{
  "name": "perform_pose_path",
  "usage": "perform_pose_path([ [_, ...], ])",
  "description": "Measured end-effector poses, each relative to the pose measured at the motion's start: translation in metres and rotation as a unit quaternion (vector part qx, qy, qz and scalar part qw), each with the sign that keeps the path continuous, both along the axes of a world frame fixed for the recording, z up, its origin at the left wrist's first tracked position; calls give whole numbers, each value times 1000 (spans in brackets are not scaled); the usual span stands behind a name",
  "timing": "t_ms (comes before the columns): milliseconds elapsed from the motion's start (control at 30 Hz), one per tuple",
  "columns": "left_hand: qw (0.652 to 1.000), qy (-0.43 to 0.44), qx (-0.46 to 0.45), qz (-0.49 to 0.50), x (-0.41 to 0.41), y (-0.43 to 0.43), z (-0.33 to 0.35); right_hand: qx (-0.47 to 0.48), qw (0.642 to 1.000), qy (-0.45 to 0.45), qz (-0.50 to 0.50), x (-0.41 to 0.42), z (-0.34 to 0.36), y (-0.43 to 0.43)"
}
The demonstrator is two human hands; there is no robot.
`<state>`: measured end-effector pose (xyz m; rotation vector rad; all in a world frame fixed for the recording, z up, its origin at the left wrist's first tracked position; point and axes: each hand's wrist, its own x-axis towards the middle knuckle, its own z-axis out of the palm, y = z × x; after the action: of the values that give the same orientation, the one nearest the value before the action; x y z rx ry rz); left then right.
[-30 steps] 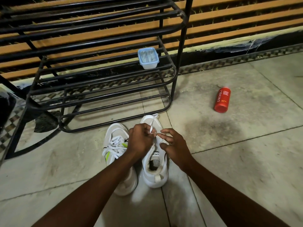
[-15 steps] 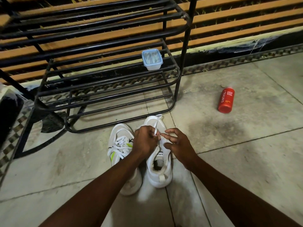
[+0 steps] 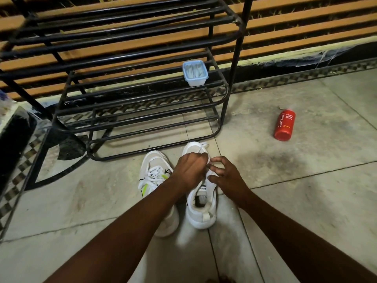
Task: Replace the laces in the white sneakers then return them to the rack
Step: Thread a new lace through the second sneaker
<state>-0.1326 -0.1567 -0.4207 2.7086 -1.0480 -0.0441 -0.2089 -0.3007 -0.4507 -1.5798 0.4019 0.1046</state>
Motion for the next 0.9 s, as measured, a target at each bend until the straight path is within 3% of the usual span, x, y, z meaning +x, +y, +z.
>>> perform_pose_path([
  [233,998,-12,52,-46,6,-3,2,-11,1000,8,-2,2,1,3],
  [400,990,95,-69,72,11,7,-1,43,999,0,-30,3,-1,3],
  [500,990,80,-66,99,4,6,-2,-18,997,-24,-70,4,0,6],
  [600,997,-5,-1,76,-2,2,0,-180,978,-81,-61,6,0,12],
  [667,997,-34,27,58,-1,2,-3,-238,967,-85,-40,9,1,17],
  [900,996,-45,32,71,-4,0,-7,-296,948,-107,-44,11,-1,19],
])
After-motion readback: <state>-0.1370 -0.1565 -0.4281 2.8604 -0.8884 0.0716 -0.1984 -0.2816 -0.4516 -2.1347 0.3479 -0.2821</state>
